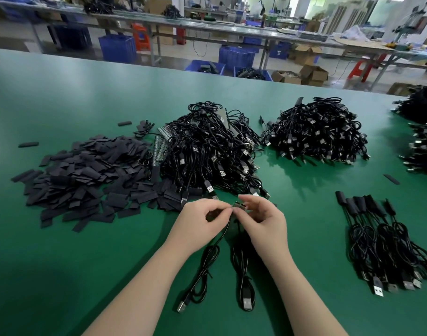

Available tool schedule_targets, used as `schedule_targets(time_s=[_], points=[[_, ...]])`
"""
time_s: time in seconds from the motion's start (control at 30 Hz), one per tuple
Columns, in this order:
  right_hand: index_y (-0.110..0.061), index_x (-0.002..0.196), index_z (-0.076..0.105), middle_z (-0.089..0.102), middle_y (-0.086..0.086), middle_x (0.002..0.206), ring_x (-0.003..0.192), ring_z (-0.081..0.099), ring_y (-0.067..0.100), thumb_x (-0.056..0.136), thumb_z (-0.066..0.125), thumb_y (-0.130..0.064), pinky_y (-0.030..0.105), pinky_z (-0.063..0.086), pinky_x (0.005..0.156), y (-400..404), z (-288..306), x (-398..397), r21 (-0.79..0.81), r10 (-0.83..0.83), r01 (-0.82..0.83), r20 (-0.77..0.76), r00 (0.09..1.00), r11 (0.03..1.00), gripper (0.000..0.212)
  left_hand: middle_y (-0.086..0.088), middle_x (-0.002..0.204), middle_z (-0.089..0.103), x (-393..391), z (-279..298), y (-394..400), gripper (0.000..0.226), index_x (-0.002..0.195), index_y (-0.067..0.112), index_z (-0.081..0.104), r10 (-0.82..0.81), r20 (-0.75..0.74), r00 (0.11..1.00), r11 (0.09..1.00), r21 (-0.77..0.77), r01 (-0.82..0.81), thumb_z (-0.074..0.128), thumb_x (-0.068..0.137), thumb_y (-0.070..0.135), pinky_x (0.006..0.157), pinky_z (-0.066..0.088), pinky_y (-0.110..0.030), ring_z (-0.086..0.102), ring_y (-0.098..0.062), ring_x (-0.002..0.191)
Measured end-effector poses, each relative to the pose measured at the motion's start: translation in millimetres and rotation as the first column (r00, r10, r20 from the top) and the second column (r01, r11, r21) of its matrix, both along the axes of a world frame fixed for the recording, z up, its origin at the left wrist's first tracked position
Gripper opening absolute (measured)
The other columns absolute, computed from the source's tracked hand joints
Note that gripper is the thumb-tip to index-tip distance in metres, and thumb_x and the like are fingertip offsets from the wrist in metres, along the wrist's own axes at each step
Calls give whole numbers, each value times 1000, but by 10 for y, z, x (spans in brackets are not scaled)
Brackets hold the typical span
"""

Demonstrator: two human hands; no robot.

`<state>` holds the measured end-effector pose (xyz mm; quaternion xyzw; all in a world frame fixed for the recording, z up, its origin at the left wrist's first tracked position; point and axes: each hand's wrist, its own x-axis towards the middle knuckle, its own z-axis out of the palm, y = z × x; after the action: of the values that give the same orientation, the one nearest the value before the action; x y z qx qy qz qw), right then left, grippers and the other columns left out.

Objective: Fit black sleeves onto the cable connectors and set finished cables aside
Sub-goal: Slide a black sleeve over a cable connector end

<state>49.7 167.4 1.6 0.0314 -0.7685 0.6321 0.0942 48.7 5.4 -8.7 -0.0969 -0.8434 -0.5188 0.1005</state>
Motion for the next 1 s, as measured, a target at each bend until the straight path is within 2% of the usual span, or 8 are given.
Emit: schedule_targets(time_s=[0.1,0.2,0.3,0.4,0.47,0.63,0.87,1.0], points=[[-37,98,73,70,-12,78,73,65,6,83,78,-13,15,52,71,17,6,-13,-101,18,-12,52,999,995,30,28,90,69,-13,1,7,14,89,44,72,4,1,1000,1000,10,-4,70,86,31,73,49,-10,66,5,84],[-31,92,75,76,-9,82,80,71,8,84,78,-16,19,54,74,16,22,-12,-88,-9,16,79,997,996,18,27,88,69,-17,7,5,23,84,47,68,25,6,1000,998,57,-25,71,87,24,73,49,-9,66,3,83],[-29,84,76,76,-12,81,78,71,4,84,78,-14,13,52,70,5,35,-4,-74,-32,36,60,998,997,14,25,88,70,4,37,11,21,87,47,68,20,8,1000,996,91,-21,72,87,27,72,49,-9,66,3,82],[-25,85,77,76,-11,83,79,71,3,84,77,-13,12,51,71,4,35,5,-99,-27,32,52,998,995,13,25,88,70,24,60,37,24,92,47,67,10,25,1000,993,116,-13,76,83,27,71,48,-7,66,4,81],[-25,86,77,77,-10,84,82,72,5,83,78,-13,14,53,74,1,31,2,-101,-11,17,65,998,995,12,28,86,69,26,58,61,30,88,49,65,40,10,999,994,103,-40,77,82,22,71,48,-7,66,5,80],[-27,82,78,76,-12,81,79,72,5,81,80,-17,17,55,75,-4,16,-2,-48,-28,31,70,997,998,10,25,83,70,21,57,81,31,87,45,68,63,27,998,988,140,-66,77,81,16,70,48,-6,66,5,78],[-28,79,77,75,-14,79,75,70,1,80,81,-16,10,50,68,-21,18,-1,-21,-26,27,67,997,999,12,29,81,68,18,28,116,28,78,45,67,105,49,993,988,113,-110,77,82,19,69,47,-5,65,7,76],[-24,75,75,73,-14,74,68,66,-1,81,80,-16,9,47,64,-75,-9,-3,34,-86,85,28,996,996,11,24,77,67,-4,5,150,26,73,38,65,146,38,988,985,83,-149,75,82,16,66,47,-7,63,6,72]])
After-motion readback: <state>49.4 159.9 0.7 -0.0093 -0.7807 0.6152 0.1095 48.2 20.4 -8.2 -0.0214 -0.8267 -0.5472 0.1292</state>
